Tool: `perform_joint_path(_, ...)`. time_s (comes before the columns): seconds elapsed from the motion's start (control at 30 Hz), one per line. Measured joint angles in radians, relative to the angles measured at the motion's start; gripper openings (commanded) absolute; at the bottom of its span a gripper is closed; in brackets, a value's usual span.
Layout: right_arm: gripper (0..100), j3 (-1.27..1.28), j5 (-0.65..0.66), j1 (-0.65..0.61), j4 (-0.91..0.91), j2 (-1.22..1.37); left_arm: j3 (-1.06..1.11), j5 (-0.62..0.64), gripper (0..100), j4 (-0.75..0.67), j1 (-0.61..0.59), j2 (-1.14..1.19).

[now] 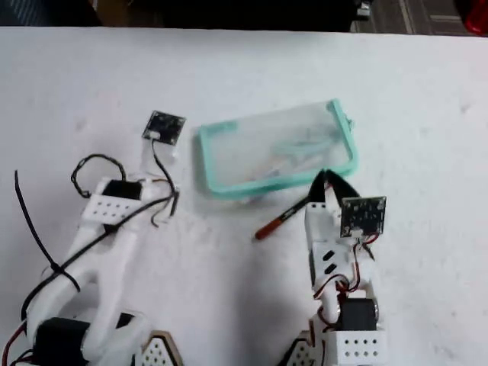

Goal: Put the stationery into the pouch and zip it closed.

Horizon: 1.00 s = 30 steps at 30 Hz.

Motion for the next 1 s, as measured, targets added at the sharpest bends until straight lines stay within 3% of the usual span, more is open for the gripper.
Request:
perform_joint_path(0.13,18.0,0.000,0.000,0.040,0.052,0.000,0.000,0.017,2,0.000,0.000,0.000)
perform_joint_path(0.33,2.9,0.000,0.000,0.149,0.106,0.000,0.012,0.018,2,0.000,0.002,-0.058)
perform_joint_path(0.53,1.6,0.000,0.000,0.170,0.106,0.000,0.229,0.018,12,-0.086,0.044,-0.417)
perform_joint_path(0.73,1.8,0.000,0.000,0.169,0.106,0.000,0.402,0.018,10,-0.169,0.026,-0.720)
perform_joint_path(0.83,1.8,0.000,0.021,0.169,0.127,0.000,0.407,-0.002,10,-0.184,0.026,-0.721)
perform_joint_path(1.0,1.8,0.000,0.204,0.121,0.215,0.000,0.371,-0.009,10,-0.210,0.026,-0.571)
